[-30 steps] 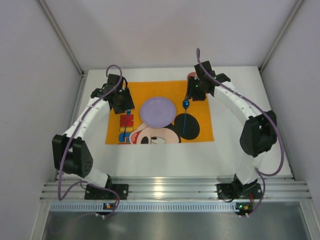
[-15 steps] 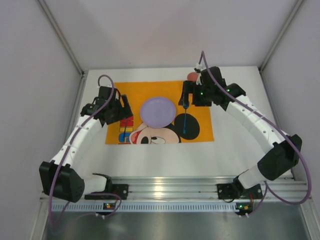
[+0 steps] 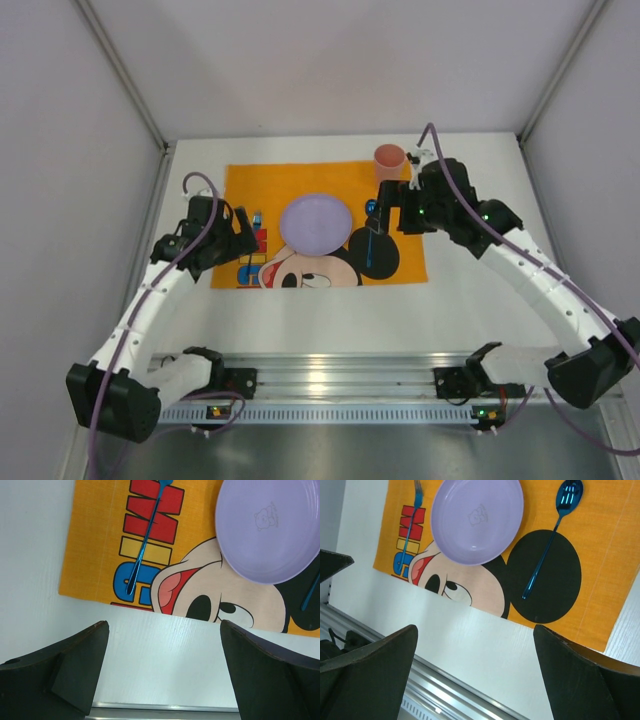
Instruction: Set the dinner table for one person
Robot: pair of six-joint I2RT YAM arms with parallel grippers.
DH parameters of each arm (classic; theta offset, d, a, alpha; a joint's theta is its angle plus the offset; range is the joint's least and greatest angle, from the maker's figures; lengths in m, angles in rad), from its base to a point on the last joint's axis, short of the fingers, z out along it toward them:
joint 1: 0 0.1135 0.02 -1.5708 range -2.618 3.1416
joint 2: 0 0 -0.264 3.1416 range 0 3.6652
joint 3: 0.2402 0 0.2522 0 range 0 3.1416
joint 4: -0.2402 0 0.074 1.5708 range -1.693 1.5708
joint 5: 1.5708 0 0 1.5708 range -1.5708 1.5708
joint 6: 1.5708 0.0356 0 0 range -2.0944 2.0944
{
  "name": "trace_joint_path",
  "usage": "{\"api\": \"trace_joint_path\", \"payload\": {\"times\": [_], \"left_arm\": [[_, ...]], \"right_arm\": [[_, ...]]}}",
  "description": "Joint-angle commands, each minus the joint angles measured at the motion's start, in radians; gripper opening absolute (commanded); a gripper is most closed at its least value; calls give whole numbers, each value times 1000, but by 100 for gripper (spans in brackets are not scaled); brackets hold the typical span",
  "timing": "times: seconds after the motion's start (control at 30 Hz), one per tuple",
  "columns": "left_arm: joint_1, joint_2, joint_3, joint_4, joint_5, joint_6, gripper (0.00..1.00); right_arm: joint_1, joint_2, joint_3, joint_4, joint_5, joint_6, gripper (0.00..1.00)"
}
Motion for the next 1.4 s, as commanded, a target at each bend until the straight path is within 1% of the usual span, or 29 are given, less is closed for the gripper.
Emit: {"api": "trace_joint_path", "payload": {"times": [0.0, 0.13, 0.17, 0.23, 0.27, 0.33, 0.37, 0.4, 0.57, 0.73, 0.83, 0.87, 0.9, 0.97, 1.03, 1.1, 1.13, 1.37], "left_arm": [[6, -54, -21, 18, -59, -44, 98], [6, -67, -3, 11, -68, -54, 96], [6, -68, 3, 6, -66, -53, 96], [6, -65, 18, 1, -62, -38, 95], [6, -60, 23, -5, -62, -30, 95], [6, -48, 51, -21, -72, -24, 95], [6, -44, 66, -41, -71, -27, 95], [6, -40, 96, -51, -68, -31, 95], [6, -60, 124, -25, -40, -47, 95], [6, -99, 141, 20, -65, -22, 94], [4, -166, 143, 41, -74, 8, 90], [6, -186, 132, 49, -104, 13, 96], [4, -212, 121, 58, -126, 18, 99], [4, -273, 100, 61, -161, 25, 99], [4, -312, 98, 34, -207, 33, 99], [4, -327, 104, -26, -221, 31, 98], [4, -350, 112, -85, -214, 24, 98], [4, -413, 106, -189, -200, -11, 97]], "right_arm": [[14, -63, -25, 72, -17, -9, 100], [16, -160, -81, 64, -39, -14, 100], [16, -219, -94, 61, -39, -3, 100], [14, -285, -141, 56, -39, 6, 100], [16, -353, -160, 50, -39, 14, 100], [16, -420, -218, 29, -31, 24, 100], [14, -485, -236, 20, -28, 38, 100], [16, -516, -253, 1, -28, 44, 100], [17, -689, -316, -59, -13, 77, 100], [16, -761, -348, -100, -2, 115, 100], [14, -806, -387, -93, -22, 141, 100], [14, -838, -404, -82, -48, 162, 100], [14, -856, -419, -67, -65, 170, 100], [14, -905, -460, -60, -103, 198, 100], [14, -945, -493, -69, -126, 231, 100], [16, -970, -519, -86, -139, 255, 100], [14, -999, -525, -94, -151, 262, 100], [14, -996, -482, -141, -209, 229, 100]]}}
